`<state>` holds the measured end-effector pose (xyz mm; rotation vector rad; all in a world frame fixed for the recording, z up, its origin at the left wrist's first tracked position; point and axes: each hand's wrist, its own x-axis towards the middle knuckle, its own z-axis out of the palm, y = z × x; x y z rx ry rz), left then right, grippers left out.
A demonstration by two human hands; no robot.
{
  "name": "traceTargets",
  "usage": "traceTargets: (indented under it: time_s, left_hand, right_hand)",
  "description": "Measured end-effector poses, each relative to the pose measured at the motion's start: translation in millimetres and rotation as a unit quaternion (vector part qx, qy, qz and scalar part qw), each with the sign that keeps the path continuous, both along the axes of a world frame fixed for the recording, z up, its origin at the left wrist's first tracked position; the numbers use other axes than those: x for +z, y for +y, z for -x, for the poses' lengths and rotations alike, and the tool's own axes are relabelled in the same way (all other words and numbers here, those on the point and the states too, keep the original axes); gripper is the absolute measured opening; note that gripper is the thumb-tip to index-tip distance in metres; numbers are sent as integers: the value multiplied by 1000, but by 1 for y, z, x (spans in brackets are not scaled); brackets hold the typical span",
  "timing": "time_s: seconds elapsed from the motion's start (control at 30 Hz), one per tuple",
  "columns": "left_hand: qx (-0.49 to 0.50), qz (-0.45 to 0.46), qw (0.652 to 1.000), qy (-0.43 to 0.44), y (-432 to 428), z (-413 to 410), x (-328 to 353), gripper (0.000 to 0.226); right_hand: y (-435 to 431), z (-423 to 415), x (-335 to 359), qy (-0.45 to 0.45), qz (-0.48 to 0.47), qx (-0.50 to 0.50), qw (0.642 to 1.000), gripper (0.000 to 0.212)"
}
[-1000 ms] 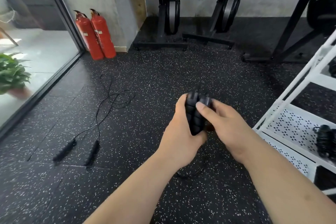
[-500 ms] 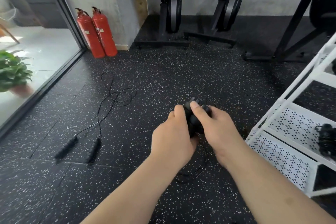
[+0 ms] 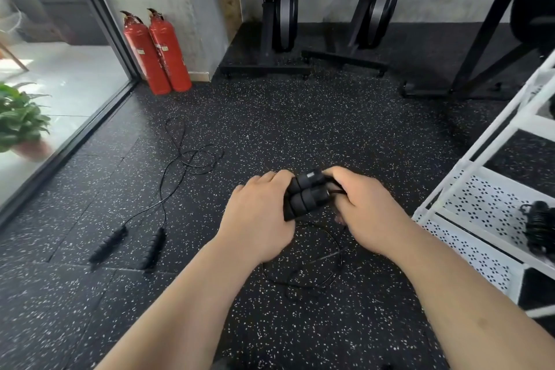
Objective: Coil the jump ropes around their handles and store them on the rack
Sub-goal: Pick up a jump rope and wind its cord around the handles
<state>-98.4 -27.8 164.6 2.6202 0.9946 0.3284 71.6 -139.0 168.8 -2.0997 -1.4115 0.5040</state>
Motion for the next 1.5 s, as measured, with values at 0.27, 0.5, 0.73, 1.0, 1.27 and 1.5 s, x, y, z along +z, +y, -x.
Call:
traceTargets:
  time_s: [0.27,0.5,0.73,1.0,1.27,1.5]
  left_hand:
    - [46,-1,999,-3,-12,-6,-7,35]
    - [88,72,991,-71,-7,-8,3,24]
    - [313,390,754,-427,24,2,6,27]
    - [172,655,619,-398,-4,-10,14,51]
    - [103,757,544,-348,-24,-28,2,34]
    - [238,637,506,-530,27,-4,11,48]
  right_hand:
    - [3,3,-3,-16,-8,-17,1000,27]
    - [-2,-12,7,-9,-27,4,1000,19]
    - [-15,-36,14,4,-13,6,1000,28]
    - [-7,-21,-5,-15,39,-17,999,40]
    - [5,4,-15,-12,127,33,991,31]
    - [-8,-25,-3,9,110,37,993,38]
